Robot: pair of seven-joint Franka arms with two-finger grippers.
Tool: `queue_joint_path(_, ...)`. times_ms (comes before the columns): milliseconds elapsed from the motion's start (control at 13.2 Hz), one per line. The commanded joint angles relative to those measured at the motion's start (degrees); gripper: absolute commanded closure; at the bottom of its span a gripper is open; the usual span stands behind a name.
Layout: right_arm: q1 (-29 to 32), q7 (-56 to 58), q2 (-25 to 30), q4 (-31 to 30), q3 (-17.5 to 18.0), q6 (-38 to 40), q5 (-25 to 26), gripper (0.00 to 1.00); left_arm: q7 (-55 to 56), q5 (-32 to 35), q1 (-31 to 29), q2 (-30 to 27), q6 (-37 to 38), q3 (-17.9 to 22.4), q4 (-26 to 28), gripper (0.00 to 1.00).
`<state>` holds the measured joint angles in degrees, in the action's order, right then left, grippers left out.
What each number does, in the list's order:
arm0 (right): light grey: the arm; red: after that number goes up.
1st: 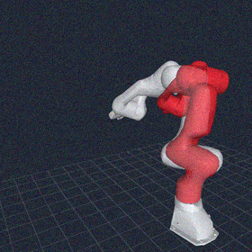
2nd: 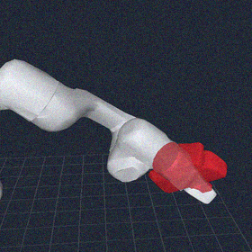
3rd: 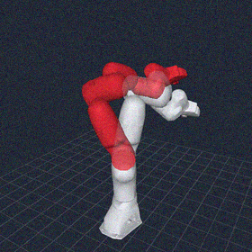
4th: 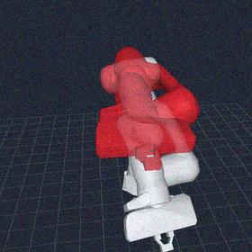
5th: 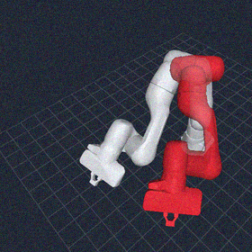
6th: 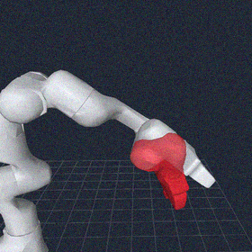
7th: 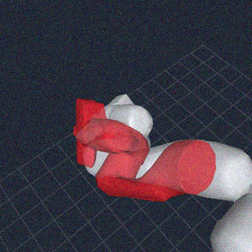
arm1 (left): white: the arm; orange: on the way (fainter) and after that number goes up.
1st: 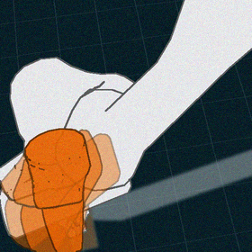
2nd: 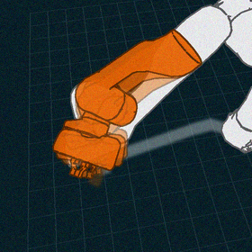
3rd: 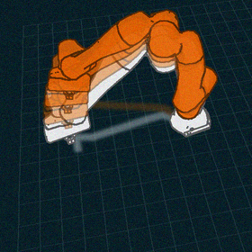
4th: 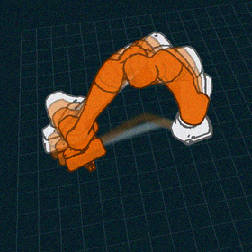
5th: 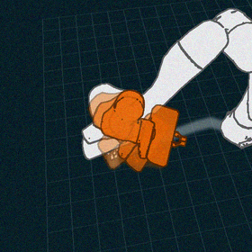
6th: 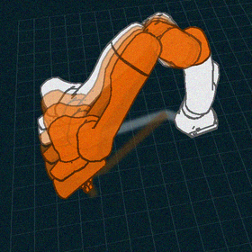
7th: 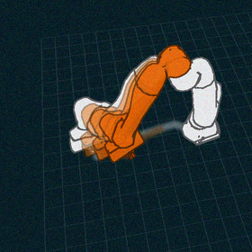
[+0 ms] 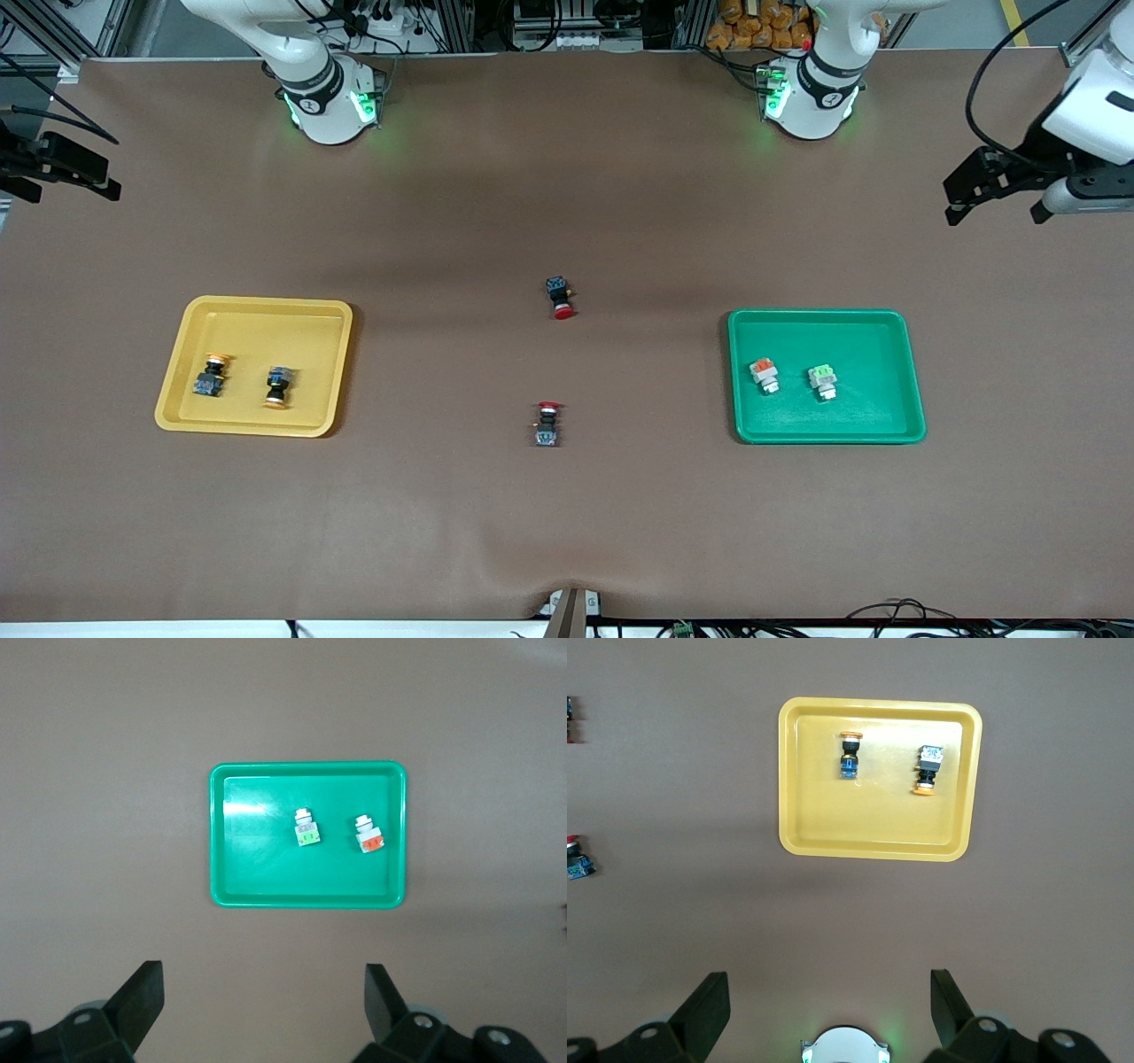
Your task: Place green and yellow buttons in trays
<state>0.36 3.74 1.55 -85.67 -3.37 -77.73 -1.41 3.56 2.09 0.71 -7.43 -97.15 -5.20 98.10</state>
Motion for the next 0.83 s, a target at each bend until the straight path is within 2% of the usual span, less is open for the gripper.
queue_joint_path(0,-0.72,0.30,-0.59,1.38,-0.41,0.39,0.62,0.00,-4.33,-1.21,0.78,2.24,0.38,1.76,-2.47,0.00)
queue_joint_path(379,-0.72,0.30,-0.67,1.38,-0.41,0.21,0.79,0.00,-6.37,-1.39,0.78,1.98,4.16,3.53,-6.34,0.00)
queue_joint_path(606,-0.80,0.30,-0.76,1.38,-0.32,-0.14,1.23,0.00,-7.42,-1.30,0.61,1.72,4.77,3.88,-6.35,0.00)
queue_joint_path(758,-0.63,0.39,-1.20,1.38,-0.32,-1.36,1.41,0.00,-6.98,-1.48,0.52,1.19,8.63,4.49,-6.08,0.00)
